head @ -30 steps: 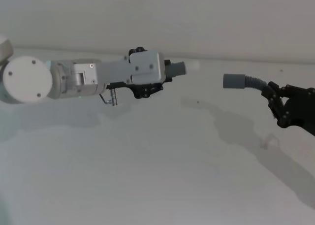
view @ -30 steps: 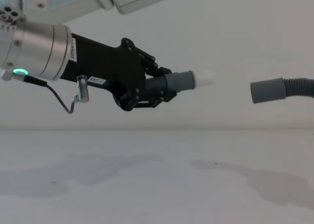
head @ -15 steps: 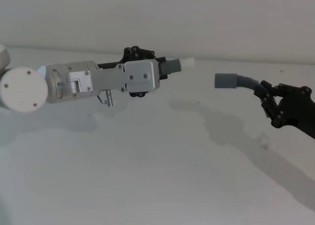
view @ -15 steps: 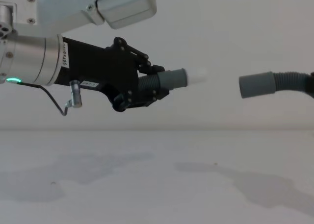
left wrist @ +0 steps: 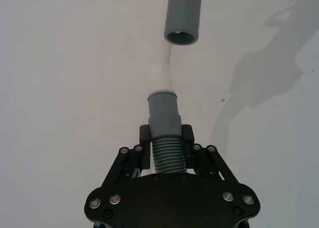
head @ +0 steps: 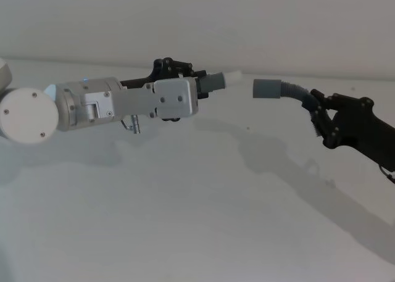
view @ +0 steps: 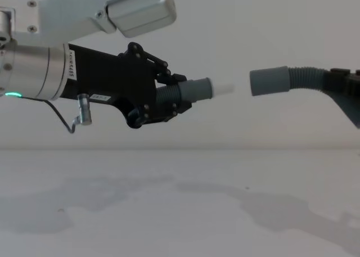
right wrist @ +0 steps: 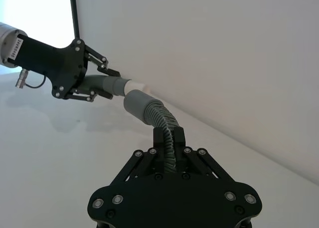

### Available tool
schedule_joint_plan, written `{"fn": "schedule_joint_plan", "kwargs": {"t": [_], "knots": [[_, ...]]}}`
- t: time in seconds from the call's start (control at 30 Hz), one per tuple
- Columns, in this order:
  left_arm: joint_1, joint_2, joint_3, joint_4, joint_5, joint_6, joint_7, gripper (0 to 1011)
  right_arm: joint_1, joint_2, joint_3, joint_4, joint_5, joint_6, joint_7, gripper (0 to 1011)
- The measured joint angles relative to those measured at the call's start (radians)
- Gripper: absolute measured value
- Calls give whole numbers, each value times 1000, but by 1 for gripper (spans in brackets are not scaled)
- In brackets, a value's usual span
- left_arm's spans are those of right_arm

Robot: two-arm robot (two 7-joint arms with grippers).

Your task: Use both hands to pick up one end of the pipe from the table, align the ends, and insert them.

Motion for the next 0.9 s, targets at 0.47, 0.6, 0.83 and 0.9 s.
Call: {"fn": "schedule_joint_plan", "kwargs": {"t": [0.47, 0.6, 0.83, 0.9], "knots": [[2, 1, 0, 0, 6, -7, 6, 356, 48, -16, -36, 24, 11, 15, -12, 119], [3, 1, 0, 0, 7, -8, 7, 356, 61, -19, -46, 31, 11, 19, -17, 119], [3, 2, 0, 0, 8, -8, 8, 356, 80, -22, -61, 41, 9, 26, -24, 118], [3, 2, 0, 0, 8, -8, 8, 356, 89, -22, -68, 47, 7, 28, -28, 118]]}}
